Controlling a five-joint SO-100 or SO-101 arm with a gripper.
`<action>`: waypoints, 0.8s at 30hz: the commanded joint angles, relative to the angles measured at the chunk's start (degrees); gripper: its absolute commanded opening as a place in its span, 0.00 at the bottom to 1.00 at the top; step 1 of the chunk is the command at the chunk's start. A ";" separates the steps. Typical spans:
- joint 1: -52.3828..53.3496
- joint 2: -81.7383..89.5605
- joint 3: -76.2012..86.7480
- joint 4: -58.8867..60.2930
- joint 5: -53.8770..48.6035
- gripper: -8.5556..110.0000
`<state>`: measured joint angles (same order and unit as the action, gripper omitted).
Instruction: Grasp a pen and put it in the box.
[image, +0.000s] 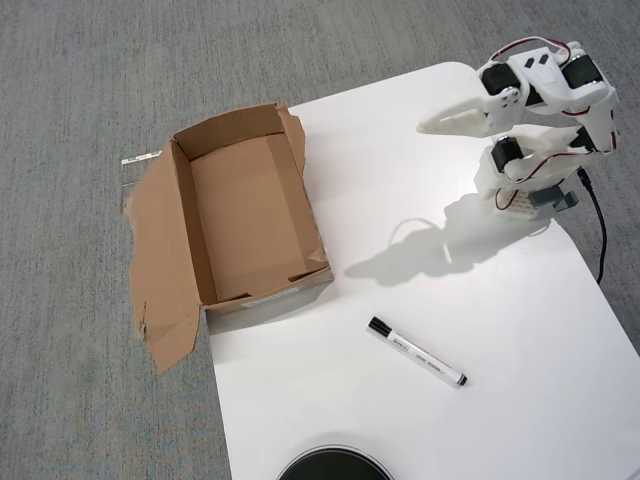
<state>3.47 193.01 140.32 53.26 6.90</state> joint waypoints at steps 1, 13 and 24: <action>0.31 3.25 -1.01 0.09 -0.13 0.08; -0.31 2.72 -1.98 -0.62 -0.22 0.08; -0.40 -4.66 -8.48 -0.70 -0.31 0.08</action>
<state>3.47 193.01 139.97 53.26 6.90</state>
